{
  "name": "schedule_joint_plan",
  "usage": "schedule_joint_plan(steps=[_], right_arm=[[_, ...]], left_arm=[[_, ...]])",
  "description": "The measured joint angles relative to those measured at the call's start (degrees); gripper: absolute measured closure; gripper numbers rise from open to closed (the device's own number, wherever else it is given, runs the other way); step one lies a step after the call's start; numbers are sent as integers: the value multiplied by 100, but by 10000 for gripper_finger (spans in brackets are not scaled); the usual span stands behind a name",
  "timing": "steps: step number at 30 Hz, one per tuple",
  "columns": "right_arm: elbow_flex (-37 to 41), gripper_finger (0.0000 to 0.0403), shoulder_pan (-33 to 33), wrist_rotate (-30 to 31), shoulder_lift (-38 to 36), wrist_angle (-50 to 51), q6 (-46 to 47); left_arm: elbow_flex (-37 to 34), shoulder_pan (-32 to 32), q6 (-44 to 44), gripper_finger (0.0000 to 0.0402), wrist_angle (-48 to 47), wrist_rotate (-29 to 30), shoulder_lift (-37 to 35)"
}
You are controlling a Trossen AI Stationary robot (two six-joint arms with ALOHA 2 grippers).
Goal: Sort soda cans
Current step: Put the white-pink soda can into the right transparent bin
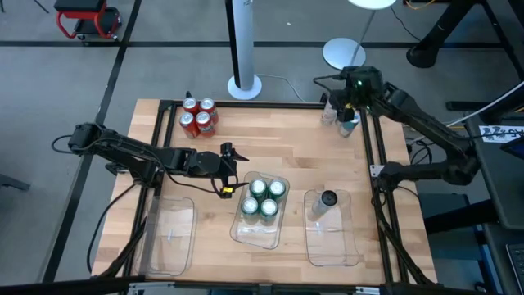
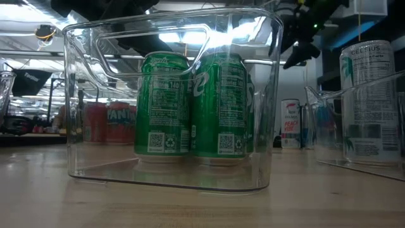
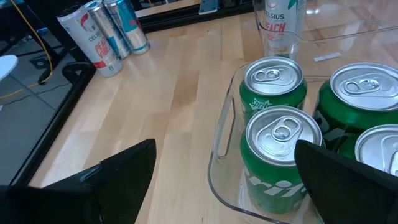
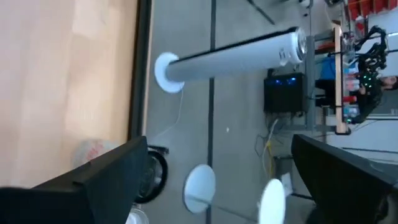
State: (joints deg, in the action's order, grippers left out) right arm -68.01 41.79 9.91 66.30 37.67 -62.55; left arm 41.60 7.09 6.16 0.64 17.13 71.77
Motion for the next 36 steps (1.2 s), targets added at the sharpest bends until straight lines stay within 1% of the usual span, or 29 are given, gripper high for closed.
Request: schedule_joint_plan(steps=[2, 4, 5, 6, 9, 11, 18, 23, 26, 33, 36], right_arm=[[-26, 8, 37, 149, 99, 4, -315], [-26, 10, 29, 349, 174, 4, -298], [-26, 10, 41, 353, 223, -1, -191], [-26, 10, 83, 306, 286, -4, -81], [-24, 10, 395, -187, 449, 117, 71], [-26, 10, 631, -347, 550, 166, 123], [-24, 10, 1070, -443, 905, 350, 223], [-24, 10, 1129, -533, 1032, 350, 230], [-24, 10, 1127, -598, 1129, 517, 256], [-24, 10, 1124, -610, 1372, 518, 394], [-22, 10, 1124, -712, 1412, 712, 434]], left_arm=[[0, 0, -3, 31, 0, 2, 0], [1, 0, 1, 31, 0, 0, 0], [0, 0, -5, 31, 0, 1, 0], [1, -1, -23, 31, 0, 2, 0], [1, -1, -40, 31, -5, 2, 0], [1, 0, -40, 31, -3, 1, 0], [0, 0, -33, 31, 2, 2, 0], [2, 0, -21, 31, 0, 2, 0], [2, 0, -21, 31, 0, 2, 0], [2, 0, -29, 31, -15, 2, 20], [1, -1, -32, 31, -16, 1, 24]])
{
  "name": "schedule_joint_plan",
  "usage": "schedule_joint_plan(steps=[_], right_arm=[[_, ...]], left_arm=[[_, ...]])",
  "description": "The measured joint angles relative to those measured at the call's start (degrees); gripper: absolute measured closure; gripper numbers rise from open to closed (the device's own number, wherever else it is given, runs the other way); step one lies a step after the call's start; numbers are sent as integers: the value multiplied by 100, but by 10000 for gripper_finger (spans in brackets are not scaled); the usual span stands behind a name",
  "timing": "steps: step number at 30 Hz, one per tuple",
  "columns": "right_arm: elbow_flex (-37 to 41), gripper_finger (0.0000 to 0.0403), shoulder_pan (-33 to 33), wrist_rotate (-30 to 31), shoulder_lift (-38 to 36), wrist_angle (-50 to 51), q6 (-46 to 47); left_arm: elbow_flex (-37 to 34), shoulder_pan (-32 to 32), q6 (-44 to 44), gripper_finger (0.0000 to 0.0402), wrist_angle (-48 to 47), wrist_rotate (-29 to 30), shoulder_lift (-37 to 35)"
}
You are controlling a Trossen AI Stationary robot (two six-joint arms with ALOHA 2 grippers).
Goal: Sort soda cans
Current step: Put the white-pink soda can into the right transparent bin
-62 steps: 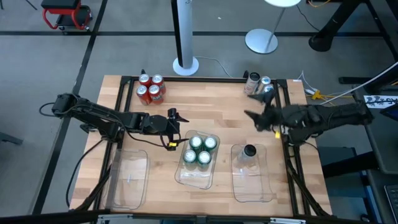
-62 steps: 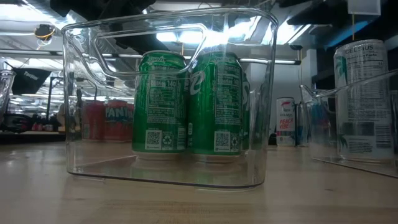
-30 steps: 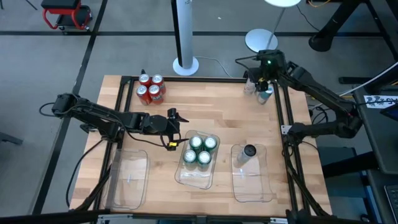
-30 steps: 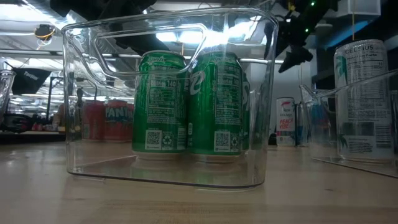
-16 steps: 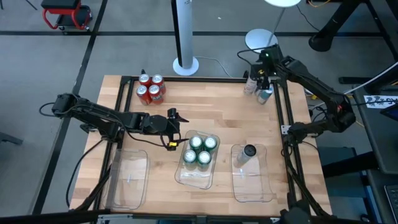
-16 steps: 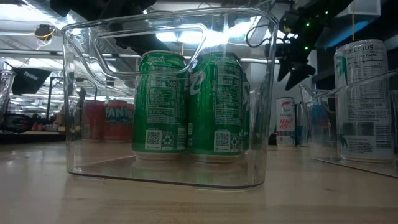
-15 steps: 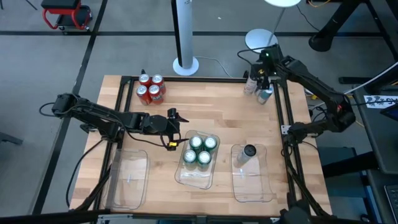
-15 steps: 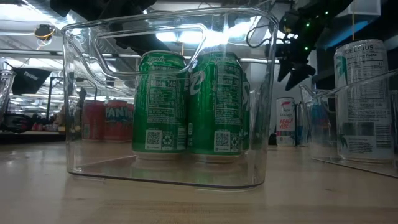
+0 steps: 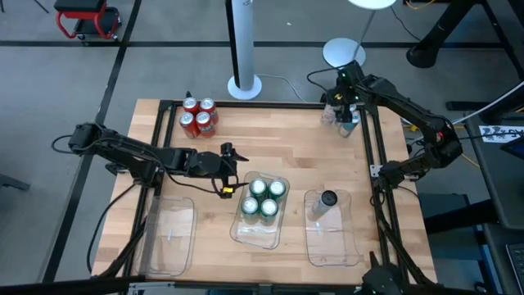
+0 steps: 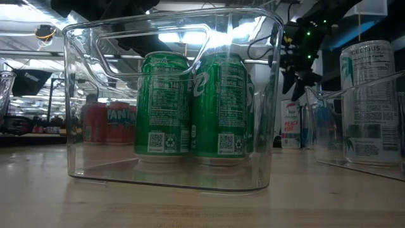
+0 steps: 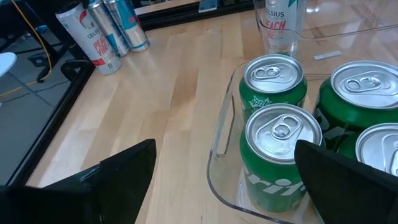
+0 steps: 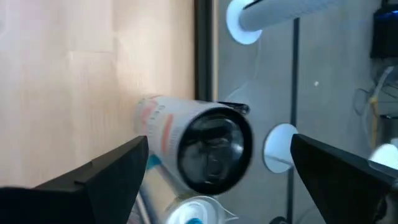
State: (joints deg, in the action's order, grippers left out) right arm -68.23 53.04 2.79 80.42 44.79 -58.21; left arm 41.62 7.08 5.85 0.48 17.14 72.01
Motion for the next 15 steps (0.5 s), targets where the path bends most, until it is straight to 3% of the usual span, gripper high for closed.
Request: schedule_joint_plan(steps=[15], right_arm=[[0, 10, 114, 54, 319, 21, 120]], left_arm=[[1, -1, 34, 31, 5, 1, 2]])
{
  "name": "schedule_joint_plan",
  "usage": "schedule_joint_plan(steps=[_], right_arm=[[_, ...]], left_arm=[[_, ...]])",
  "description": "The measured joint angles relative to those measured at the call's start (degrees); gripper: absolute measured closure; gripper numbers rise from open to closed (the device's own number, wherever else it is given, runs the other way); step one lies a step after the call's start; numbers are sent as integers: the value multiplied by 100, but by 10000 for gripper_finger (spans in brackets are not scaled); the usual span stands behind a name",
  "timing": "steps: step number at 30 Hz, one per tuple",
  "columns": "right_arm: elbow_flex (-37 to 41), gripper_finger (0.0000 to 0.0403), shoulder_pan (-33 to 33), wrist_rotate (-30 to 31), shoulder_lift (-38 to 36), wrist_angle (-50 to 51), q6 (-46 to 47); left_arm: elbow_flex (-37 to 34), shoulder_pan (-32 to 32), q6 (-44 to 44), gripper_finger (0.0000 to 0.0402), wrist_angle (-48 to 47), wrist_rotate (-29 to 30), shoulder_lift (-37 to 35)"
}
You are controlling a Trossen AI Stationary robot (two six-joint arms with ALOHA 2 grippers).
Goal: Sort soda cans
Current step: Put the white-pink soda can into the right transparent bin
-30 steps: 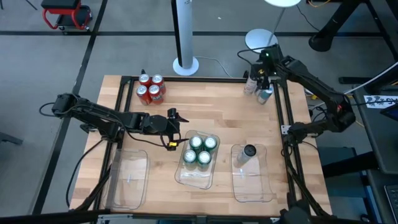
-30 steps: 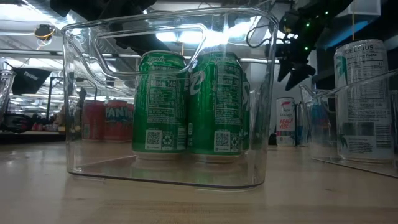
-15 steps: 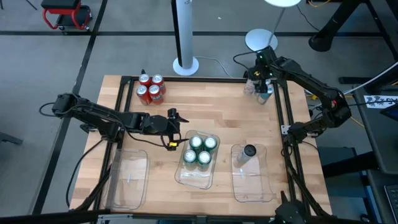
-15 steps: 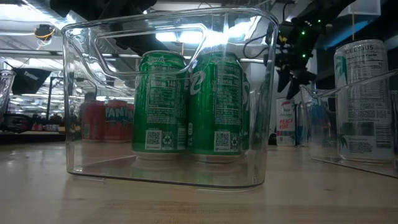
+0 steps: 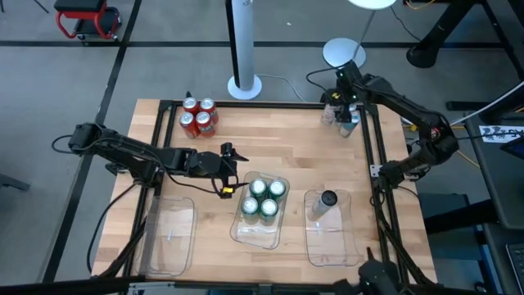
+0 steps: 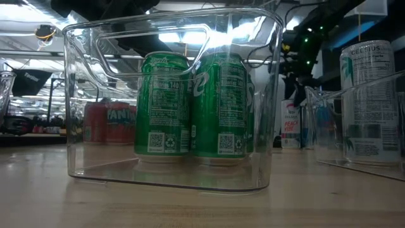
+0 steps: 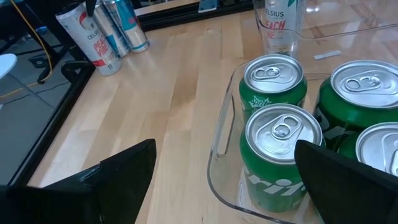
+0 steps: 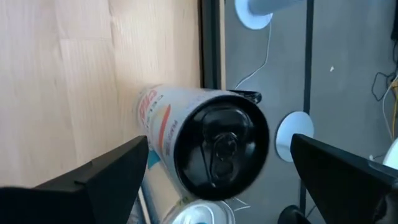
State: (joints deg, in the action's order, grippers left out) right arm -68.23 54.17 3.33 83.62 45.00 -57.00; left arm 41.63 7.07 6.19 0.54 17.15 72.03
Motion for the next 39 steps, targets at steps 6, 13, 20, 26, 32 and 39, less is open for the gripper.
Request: schedule_joint_plan(steps=[6, 13, 20, 26, 32, 39], right_arm=[[2, 10, -2, 9, 260, -92, 36], [2, 10, -13, 101, 584, 63, 164], [2, 10, -13, 91, 708, 47, 152], [2, 10, -17, 157, 708, 34, 137], [2, 10, -20, 2, 708, -16, 128], [2, 10, -20, -90, 759, -58, 126]], left_arm=[[0, 0, 1, 31, -7, 0, 0], [0, 2, 1, 31, -36, -2, 4], [0, 2, -19, 31, -140, -2, 4], [0, 2, -21, 31, -138, -2, 4], [0, 2, -21, 31, -138, -2, 4], [0, 2, -23, 31, -138, -2, 4]])
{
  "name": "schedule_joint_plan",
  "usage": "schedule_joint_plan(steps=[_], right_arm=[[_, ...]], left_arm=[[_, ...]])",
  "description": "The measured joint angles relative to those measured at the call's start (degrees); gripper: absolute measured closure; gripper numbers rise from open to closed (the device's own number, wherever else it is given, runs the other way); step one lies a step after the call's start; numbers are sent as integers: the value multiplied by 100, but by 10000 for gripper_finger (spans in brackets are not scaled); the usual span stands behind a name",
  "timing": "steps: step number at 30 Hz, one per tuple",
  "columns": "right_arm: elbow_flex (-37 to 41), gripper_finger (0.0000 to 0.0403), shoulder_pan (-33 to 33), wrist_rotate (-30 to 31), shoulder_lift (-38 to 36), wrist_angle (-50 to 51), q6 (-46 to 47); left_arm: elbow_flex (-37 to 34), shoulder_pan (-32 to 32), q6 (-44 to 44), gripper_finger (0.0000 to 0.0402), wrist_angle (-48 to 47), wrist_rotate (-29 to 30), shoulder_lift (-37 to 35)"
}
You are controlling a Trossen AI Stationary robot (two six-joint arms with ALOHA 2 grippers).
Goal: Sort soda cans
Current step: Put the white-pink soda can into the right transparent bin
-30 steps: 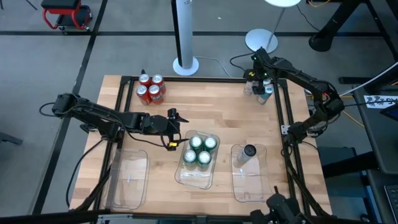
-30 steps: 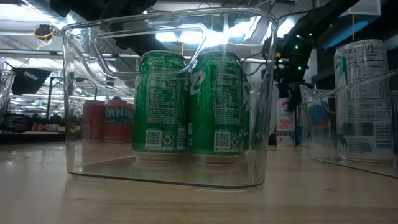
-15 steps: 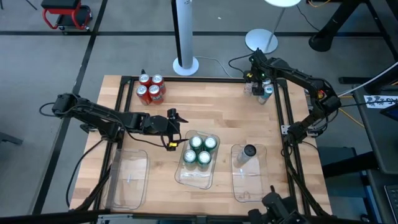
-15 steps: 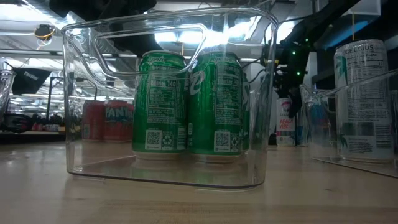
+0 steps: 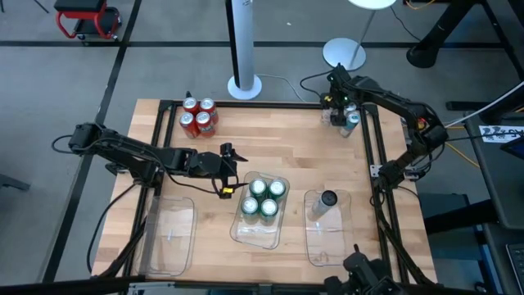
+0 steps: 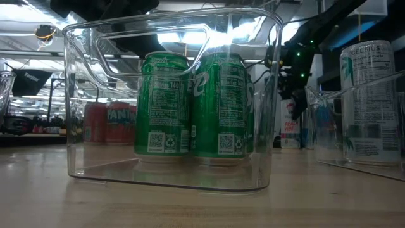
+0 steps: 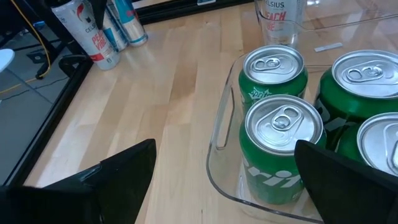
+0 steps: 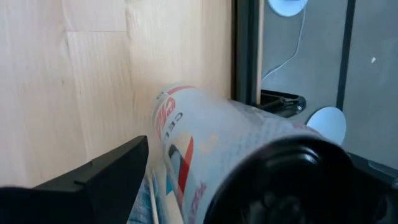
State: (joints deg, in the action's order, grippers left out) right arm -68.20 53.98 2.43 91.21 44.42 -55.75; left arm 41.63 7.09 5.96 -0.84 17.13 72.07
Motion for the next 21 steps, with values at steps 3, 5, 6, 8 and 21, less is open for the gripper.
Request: schedule_joint_plan(steps=[3, 5, 6, 8, 21], right_arm=[[0, 11, 0, -126, 82, -3, -3], [2, 11, 0, -200, 126, -15, -35], [2, 11, 0, -206, 145, -33, -47], [2, 18, 0, -205, 178, -57, -63], [7, 155, -2, -358, 131, 38, -440]], left_arm=[[0, -1, 1, 31, 0, 1, 0], [0, 0, 2, 31, 0, 0, 0], [0, 0, 2, 31, 0, 0, 0], [0, -2, 2, 31, 0, 0, 0], [0, 0, 2, 31, 0, 0, 0]])
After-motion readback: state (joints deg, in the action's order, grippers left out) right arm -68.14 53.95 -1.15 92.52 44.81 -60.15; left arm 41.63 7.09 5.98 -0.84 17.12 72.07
